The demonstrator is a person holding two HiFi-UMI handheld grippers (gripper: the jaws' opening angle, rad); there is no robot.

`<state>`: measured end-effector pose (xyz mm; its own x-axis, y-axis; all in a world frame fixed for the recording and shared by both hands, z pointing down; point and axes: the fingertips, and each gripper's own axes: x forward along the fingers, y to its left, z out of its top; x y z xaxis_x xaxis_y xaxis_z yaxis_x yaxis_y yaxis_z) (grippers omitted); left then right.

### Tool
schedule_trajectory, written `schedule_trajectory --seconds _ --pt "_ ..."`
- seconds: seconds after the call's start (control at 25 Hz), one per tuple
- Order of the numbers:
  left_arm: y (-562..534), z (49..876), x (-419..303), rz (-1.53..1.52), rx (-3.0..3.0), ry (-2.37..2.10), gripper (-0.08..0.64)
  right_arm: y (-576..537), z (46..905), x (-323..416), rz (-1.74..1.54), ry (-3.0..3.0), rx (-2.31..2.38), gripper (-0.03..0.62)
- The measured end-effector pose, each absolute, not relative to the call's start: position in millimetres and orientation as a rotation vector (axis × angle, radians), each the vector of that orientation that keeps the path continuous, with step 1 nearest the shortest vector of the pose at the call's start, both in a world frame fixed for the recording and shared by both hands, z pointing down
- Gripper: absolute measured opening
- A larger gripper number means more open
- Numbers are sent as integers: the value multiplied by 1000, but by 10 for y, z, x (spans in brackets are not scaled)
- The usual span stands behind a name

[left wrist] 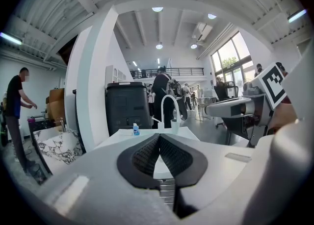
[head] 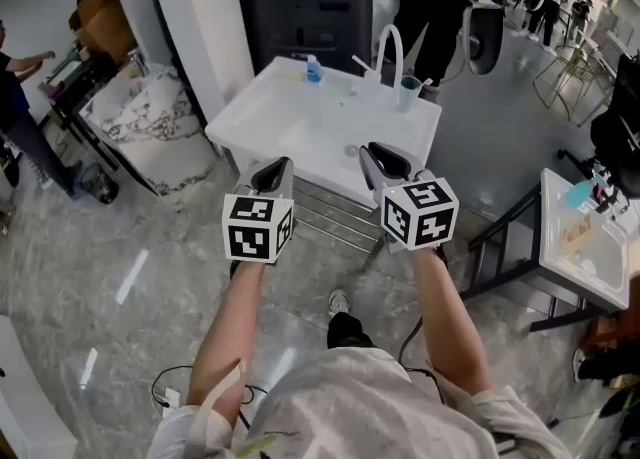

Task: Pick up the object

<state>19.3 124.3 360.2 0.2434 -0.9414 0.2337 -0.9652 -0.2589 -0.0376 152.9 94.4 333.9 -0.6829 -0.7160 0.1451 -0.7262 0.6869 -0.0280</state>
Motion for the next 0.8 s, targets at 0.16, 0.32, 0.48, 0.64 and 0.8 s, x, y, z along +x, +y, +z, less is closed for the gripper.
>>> schedule_trajectory --seconds 0.16,0.32,0.48,0.64,0.8 --pt "862 3665 59 324 2369 -1849 0 551 3408 1390 140 -2782 1164 78" --pt "426 3731 -25 336 2348 -1851 2 126 3495 1288 141 -2771 1136 89" --pt "4 3770 -80 339 2332 -1851 2 -293 3538 1200 151 -2769 1110 101" --pt "-369 3809 -107 344 2315 -1856 2 -661 3575 1132 160 -2772 1087 120" --pt "-679 3841 -110 351 2302 -1857 2 -982 3592 1082 177 -2781 1072 135"
